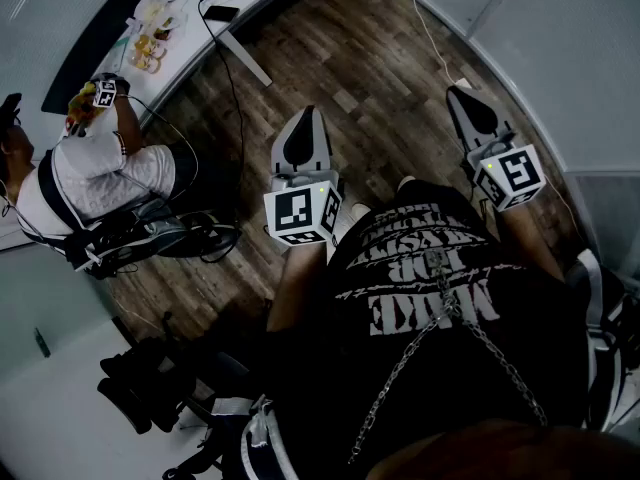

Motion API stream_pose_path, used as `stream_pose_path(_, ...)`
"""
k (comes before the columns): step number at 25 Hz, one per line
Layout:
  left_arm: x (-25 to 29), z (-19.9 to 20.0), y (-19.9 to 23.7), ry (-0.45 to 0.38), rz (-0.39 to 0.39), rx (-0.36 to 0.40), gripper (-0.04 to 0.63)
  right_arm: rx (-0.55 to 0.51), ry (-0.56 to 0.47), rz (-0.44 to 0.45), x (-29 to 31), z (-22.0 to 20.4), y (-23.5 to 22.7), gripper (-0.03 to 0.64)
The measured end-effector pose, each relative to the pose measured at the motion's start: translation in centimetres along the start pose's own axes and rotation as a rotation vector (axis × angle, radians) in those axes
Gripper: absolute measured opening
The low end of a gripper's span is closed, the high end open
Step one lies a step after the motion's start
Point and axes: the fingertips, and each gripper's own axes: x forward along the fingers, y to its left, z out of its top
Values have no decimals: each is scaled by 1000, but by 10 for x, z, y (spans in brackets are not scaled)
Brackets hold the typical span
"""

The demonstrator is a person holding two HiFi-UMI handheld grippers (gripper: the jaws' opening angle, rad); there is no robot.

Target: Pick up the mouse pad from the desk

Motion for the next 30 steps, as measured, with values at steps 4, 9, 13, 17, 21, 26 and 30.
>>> stream_pose_path(4, 1, -7, -1, 15, -24, 18, 5, -6, 6, -16, 0, -5, 2, -6)
stream_pose_path(9, 4, -11, 5, 20, -36, 3, 5, 16, 10, -26, 2, -6, 6, -6)
stream_pose_path(13, 12, -12, 0, 22, -40, 8, 5, 23, 2, -40, 4, -5, -6, -5)
stream_pose_path(17, 29, -15, 6, 23, -34, -4, 5, 35, -10, -40, 18, -5, -20, -6)
stream_pose_path(21, 56, -14, 16, 20, -14, -19, 5, 62, -13, -23, 38, -7, -38, -6)
stream_pose_path(26, 110, -11, 9, 39, 10, 12, 5, 62, -17, -6, 72, -6, -85, -6)
stream_pose_path(30, 148, -16, -1, 45, 15, 13, 5, 80, -23, 12, 92, -11, -119, -6)
